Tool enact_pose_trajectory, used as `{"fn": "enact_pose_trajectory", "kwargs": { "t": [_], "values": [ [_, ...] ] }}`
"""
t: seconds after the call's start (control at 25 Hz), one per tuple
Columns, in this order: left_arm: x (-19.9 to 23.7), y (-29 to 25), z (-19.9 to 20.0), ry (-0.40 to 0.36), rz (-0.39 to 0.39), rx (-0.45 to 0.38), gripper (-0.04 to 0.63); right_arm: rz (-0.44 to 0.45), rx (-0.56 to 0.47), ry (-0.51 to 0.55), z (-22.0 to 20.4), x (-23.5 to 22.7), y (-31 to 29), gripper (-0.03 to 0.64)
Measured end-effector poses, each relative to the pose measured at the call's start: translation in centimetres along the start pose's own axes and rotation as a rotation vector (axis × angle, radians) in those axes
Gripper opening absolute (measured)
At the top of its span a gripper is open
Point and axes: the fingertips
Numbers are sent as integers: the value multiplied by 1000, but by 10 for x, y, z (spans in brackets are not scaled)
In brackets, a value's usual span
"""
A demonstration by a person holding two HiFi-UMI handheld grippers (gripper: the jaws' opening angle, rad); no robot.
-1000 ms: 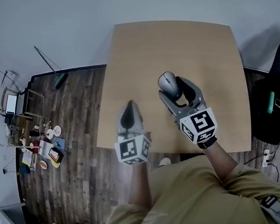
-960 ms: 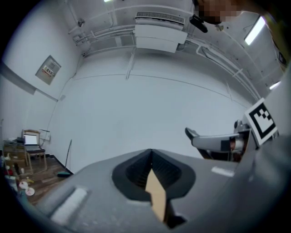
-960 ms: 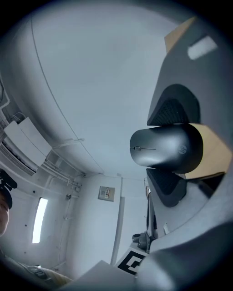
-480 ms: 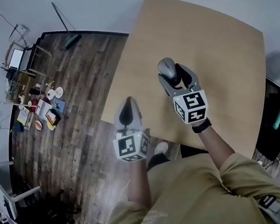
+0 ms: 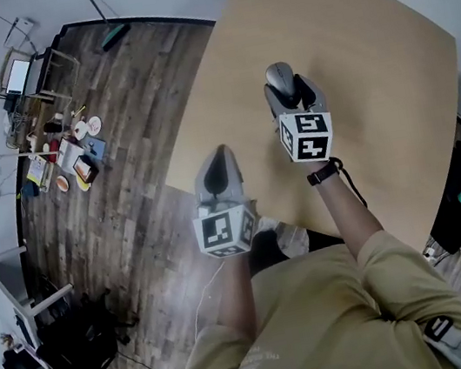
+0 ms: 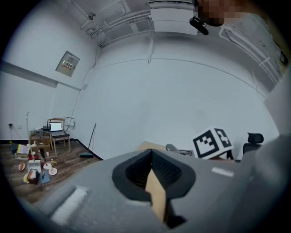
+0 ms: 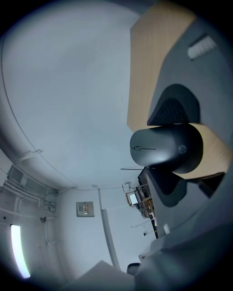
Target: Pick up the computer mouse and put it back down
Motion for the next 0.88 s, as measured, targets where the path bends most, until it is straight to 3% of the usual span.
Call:
{"fn": "enact_pose_trajectory", "kwargs": {
  "t": [0.4, 0.88],
  "values": [
    [-17, -41, -55, 13, -38, 96, 2, -183, 183, -16, -87, -99, -46, 301],
    [-54, -67, -119, 38, -116, 210, 2, -132, 401, 40, -172, -127, -53, 302]
  ]
}}
Point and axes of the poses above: the fingertips, and each gripper's own axes: y backward along the fingers, x to its left, z out of its top, and after that the axes turned 8 degrees about -x, right-handed
